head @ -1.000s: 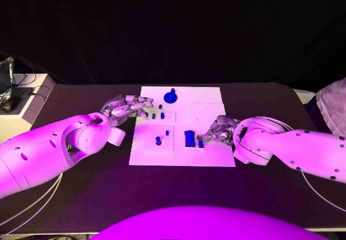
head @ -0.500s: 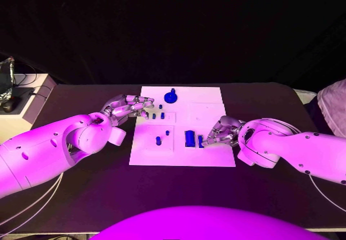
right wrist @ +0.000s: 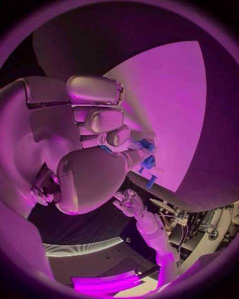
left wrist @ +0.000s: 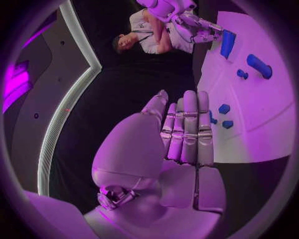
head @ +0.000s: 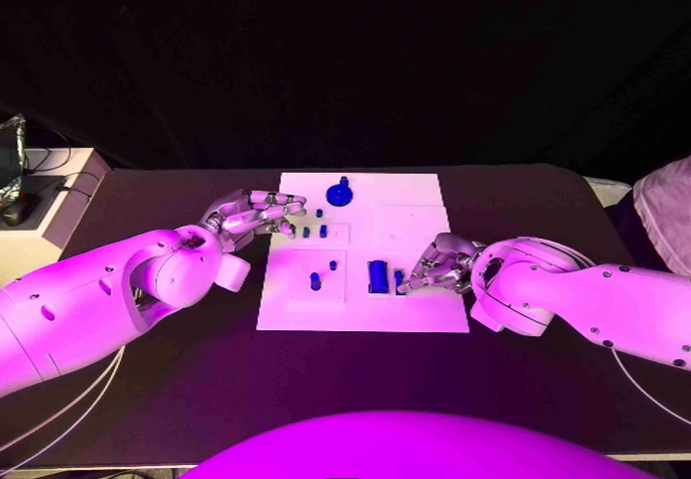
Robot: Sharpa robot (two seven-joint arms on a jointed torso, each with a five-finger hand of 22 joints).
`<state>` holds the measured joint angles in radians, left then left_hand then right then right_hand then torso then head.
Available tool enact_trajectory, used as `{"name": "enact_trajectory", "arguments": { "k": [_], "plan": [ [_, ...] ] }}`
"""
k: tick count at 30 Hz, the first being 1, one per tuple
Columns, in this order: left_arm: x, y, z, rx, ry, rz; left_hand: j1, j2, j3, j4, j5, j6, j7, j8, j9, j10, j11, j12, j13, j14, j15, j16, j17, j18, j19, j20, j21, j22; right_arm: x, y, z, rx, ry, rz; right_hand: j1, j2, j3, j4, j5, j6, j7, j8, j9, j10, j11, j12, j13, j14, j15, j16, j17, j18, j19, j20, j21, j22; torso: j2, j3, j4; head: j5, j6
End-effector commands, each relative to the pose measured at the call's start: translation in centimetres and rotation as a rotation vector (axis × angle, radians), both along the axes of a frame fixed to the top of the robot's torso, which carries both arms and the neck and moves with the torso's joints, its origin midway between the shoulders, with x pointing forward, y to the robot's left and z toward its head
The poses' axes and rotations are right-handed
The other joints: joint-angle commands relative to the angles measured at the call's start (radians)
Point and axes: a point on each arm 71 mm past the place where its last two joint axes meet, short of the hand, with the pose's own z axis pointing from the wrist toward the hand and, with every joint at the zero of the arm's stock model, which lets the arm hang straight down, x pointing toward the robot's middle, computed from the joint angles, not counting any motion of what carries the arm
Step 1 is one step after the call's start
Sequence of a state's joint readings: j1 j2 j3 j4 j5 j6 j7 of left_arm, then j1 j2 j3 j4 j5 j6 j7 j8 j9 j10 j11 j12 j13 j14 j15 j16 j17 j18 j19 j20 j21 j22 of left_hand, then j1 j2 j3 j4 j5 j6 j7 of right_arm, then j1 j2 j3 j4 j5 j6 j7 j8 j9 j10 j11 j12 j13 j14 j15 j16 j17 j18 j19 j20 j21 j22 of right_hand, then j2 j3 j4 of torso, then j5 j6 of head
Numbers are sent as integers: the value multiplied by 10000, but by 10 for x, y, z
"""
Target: Assemble the parts on the task board
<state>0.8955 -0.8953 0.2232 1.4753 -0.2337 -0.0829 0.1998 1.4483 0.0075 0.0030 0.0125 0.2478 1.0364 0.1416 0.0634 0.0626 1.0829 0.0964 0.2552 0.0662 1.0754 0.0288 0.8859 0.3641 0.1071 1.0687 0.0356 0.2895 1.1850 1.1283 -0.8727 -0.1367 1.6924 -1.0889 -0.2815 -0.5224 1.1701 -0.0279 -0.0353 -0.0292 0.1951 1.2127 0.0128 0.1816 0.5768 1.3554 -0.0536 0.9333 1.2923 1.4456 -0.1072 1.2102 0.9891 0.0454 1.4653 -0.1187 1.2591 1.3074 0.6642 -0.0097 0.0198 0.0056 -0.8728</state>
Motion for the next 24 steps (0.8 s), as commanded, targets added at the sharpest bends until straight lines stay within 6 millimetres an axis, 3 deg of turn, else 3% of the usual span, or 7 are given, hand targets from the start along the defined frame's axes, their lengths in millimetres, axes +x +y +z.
{"name": "enact_trajectory", "arguments": {
  "k": [1,15,24],
  "plan": [
    [-1,-2,1,-113,-52,-174,0,72,22,52,63,-53,17,43,16,-42,13,20,-6,12,25,-40,-12,-31,49,8,-57,12,-1,2,-3,-237,5,125,-21,-49,43,3,-32,7,-52,74,17,24,-53,60,10,-8,-53,12,20,-46,452,-62,50,1818,13,-1,9,7,2],
    [-1,-2,1,-103,-42,-172,3,75,21,53,60,-41,15,43,16,-45,12,27,-6,11,25,-43,-13,-30,59,8,-83,35,6,-2,-5,-847,-715,-133,195,252,208,-230,-157,8,-95,100,-37,49,-85,85,15,-5,-78,19,62,-57,460,-86,85,1826,-5,7,13,20,2],
    [-1,-1,0,-89,-25,-164,3,75,21,53,60,-41,15,43,16,-45,12,27,-6,11,25,-43,-13,-30,59,8,-83,35,5,0,-6,-627,-502,-57,50,66,394,-115,-155,5,-90,143,-53,60,-81,100,30,1,-75,16,86,-59,460,-88,92,1827,0,5,-3,27,2]
  ]
}}
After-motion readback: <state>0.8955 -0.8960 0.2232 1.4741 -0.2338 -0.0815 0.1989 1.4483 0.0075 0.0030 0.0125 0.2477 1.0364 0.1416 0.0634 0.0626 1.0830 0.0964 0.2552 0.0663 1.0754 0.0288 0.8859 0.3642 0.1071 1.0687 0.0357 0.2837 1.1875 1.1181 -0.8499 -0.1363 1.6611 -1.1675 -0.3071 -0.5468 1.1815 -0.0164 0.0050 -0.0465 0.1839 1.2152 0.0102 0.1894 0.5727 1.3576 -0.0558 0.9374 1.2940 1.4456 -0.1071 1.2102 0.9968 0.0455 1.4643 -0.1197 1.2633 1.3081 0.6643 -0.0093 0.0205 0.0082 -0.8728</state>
